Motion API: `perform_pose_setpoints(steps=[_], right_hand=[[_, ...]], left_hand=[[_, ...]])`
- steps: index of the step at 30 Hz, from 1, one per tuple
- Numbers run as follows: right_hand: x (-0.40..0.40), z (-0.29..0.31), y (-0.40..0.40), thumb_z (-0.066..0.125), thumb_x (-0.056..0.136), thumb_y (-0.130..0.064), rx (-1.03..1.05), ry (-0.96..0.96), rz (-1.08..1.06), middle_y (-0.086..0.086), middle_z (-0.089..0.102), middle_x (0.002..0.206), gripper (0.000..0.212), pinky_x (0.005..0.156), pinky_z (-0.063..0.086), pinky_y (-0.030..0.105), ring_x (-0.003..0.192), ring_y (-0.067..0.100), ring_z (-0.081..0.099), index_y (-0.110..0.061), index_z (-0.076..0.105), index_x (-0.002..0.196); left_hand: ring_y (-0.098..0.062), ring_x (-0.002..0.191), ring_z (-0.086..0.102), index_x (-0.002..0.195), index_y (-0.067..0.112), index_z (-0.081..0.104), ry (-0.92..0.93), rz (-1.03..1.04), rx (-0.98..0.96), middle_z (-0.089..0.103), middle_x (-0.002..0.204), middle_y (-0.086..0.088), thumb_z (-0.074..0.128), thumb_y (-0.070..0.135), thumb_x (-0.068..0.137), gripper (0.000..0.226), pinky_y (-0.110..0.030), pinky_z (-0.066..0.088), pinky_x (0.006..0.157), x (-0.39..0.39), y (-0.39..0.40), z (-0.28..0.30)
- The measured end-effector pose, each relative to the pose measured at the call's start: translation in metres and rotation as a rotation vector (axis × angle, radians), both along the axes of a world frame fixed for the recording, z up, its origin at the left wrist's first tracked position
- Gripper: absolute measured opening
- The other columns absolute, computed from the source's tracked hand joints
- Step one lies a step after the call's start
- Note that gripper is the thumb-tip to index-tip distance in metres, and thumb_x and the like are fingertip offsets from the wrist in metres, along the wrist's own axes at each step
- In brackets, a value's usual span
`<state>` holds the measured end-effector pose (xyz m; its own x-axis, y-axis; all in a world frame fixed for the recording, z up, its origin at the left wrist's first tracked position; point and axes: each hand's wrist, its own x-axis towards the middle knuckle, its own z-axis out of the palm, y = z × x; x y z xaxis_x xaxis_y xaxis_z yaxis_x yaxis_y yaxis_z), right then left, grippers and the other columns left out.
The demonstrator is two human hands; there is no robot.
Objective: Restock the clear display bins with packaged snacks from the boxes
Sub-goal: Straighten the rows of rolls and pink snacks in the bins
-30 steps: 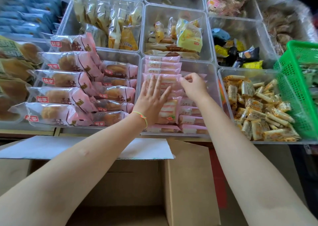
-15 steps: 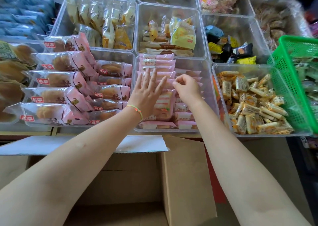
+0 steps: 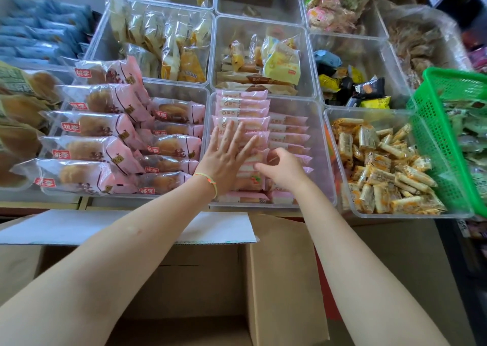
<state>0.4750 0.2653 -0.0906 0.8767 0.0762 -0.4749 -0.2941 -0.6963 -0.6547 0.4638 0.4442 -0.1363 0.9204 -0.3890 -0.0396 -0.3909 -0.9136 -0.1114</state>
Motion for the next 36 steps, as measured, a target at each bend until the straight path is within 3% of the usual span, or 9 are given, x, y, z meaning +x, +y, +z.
perform_pose_setpoints(steps=[4,6,10,13,16,22,26,30,36], right_hand=[[-0.001,-0.001,0.001,0.071,0.091,-0.034,-0.079,-0.013,0.049,-0.003,0.063,0.103,0.028,0.076,0.041,0.032,0.105,0.023,0.061,-0.018,0.057,0.110],[0.000,0.003,0.003,0.073,0.089,-0.038,-0.149,-0.064,0.083,0.004,0.058,0.122,0.049,0.081,0.044,0.035,0.117,0.027,0.057,-0.016,0.050,0.126],[-0.001,0.014,0.012,0.079,0.075,-0.057,-0.366,-0.485,0.356,0.011,0.010,0.165,0.117,0.120,0.021,0.044,0.151,0.027,0.012,-0.018,0.007,0.158],[0.012,0.008,0.029,0.076,0.067,-0.070,-0.614,-0.482,0.632,0.013,-0.019,0.165,0.139,0.122,-0.005,0.050,0.152,0.030,-0.018,-0.017,-0.015,0.158],[0.027,-0.002,0.038,0.070,0.064,-0.079,-0.738,-0.409,0.713,0.016,-0.026,0.162,0.147,0.119,-0.012,0.053,0.150,0.033,-0.024,-0.010,-0.023,0.155],[0.030,-0.008,0.028,0.055,0.069,-0.087,-0.786,-0.412,0.774,0.014,-0.020,0.165,0.139,0.121,-0.010,0.051,0.153,0.029,-0.018,-0.008,-0.021,0.155],[0.040,0.011,0.021,0.051,0.078,-0.082,-0.466,-0.404,0.615,0.006,-0.006,0.168,0.120,0.123,-0.006,0.040,0.155,0.020,-0.008,-0.012,-0.001,0.160],[0.070,0.020,0.021,0.040,0.101,-0.056,-0.317,-0.509,0.346,0.006,0.008,0.168,0.076,0.126,0.004,0.042,0.155,0.021,0.003,-0.013,0.016,0.160],[0.114,0.009,0.059,0.039,0.101,-0.016,-0.418,-0.408,0.445,0.009,0.045,0.152,0.048,0.121,0.017,0.041,0.144,0.025,0.033,-0.017,0.042,0.149]], left_hand=[[-0.045,0.147,-0.014,0.155,0.020,-0.016,-0.021,-0.025,-0.047,-0.017,0.161,-0.022,0.036,0.037,0.091,0.084,-0.061,0.002,0.118,-0.001,0.006,-0.002],[-0.043,0.147,-0.016,0.155,0.019,-0.017,0.001,0.008,-0.052,-0.018,0.160,-0.022,0.034,0.032,0.088,0.085,-0.059,-0.001,0.119,-0.004,0.011,0.004],[-0.038,0.147,-0.022,0.151,0.014,-0.027,0.053,0.081,-0.056,-0.026,0.159,-0.020,0.010,0.070,0.078,0.098,-0.057,-0.005,0.119,0.001,0.025,0.014],[-0.036,0.147,-0.021,0.152,0.009,-0.022,0.042,0.091,-0.034,-0.024,0.159,-0.020,0.019,0.095,0.068,0.127,-0.056,-0.004,0.120,0.011,0.029,0.014],[-0.034,0.148,-0.022,0.153,0.008,-0.020,0.069,0.097,0.001,-0.024,0.160,-0.018,0.021,0.101,0.061,0.137,-0.056,-0.007,0.119,0.017,0.033,0.014],[-0.030,0.148,-0.023,0.153,0.010,-0.020,0.135,0.093,0.036,-0.023,0.160,-0.015,0.014,0.100,0.058,0.136,-0.056,-0.006,0.119,0.019,0.035,0.019],[-0.026,0.149,-0.019,0.155,0.010,-0.013,0.103,0.092,-0.092,-0.015,0.163,-0.012,0.001,0.087,0.078,0.110,-0.048,-0.008,0.122,0.018,0.045,0.025],[-0.027,0.150,-0.015,0.156,0.008,-0.007,0.037,0.125,-0.242,-0.011,0.163,-0.013,0.007,0.080,0.085,0.102,-0.044,-0.006,0.123,0.021,0.042,0.030],[-0.045,0.147,-0.012,0.156,0.006,-0.007,0.009,-0.121,-0.018,-0.010,0.160,-0.028,0.040,0.073,0.086,0.107,-0.056,-0.002,0.120,0.018,0.007,0.010]])
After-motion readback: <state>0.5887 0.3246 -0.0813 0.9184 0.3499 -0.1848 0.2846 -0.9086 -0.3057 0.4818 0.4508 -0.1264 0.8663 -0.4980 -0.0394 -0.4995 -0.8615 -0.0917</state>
